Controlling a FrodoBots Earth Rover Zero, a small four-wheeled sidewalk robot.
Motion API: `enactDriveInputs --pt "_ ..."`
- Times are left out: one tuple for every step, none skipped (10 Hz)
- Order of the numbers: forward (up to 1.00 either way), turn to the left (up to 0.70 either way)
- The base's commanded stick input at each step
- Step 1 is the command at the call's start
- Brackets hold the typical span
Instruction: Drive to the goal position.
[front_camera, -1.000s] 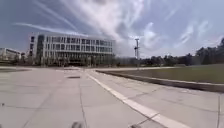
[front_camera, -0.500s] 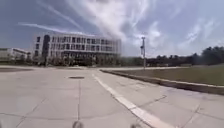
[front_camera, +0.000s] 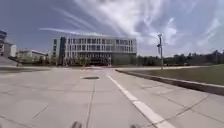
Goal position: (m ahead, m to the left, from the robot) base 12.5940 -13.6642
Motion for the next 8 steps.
enactDriveInputs --pt "0.7 0.0" --pt "0.7 0.0" --pt "0.7 0.0" --pt "0.7 0.0" --pt "0.7 0.0" --pt "0.7 0.0" --pt "0.7 0.0" --pt "0.7 0.0"
